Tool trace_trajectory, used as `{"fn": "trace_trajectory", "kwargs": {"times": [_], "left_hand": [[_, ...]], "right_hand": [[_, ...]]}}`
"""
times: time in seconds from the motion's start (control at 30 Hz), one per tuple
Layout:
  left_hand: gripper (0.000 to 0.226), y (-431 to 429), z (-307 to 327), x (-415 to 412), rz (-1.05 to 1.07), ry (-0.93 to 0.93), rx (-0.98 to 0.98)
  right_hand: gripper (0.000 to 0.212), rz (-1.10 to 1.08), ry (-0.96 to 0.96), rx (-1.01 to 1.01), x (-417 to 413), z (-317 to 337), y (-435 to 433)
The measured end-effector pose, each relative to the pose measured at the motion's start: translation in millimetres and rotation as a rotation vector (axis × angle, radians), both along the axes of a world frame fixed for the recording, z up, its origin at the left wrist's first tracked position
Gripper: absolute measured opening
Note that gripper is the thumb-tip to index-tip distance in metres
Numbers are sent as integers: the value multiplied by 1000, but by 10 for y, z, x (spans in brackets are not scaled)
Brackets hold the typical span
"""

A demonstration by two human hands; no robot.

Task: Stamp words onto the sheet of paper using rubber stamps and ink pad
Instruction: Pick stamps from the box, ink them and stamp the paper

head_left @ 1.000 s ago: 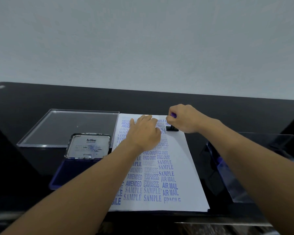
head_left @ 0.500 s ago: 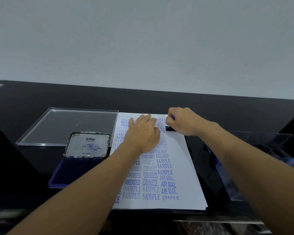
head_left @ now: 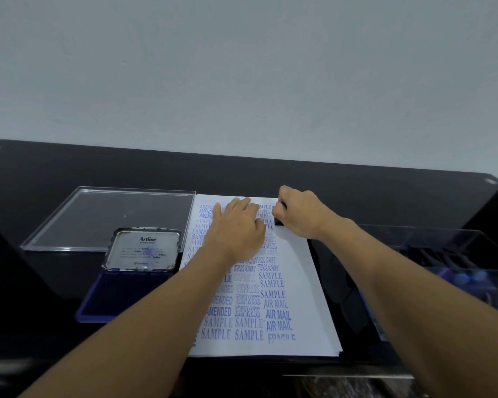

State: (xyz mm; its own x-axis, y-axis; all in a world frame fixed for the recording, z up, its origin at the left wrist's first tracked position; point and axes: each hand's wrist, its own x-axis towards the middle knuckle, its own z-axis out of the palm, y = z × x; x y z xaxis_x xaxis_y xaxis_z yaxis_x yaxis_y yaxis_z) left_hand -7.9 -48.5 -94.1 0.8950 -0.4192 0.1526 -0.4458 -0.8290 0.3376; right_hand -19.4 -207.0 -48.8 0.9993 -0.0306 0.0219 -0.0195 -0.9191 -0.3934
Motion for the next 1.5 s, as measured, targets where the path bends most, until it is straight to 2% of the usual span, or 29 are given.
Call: {"fn": "trace_trajectory", "kwargs": {"times": [1.5], "left_hand": [[45, 1, 4, -14, -1, -7, -8]], "right_hand": [[16, -50, -67, 2, -27, -45, 66]]}}
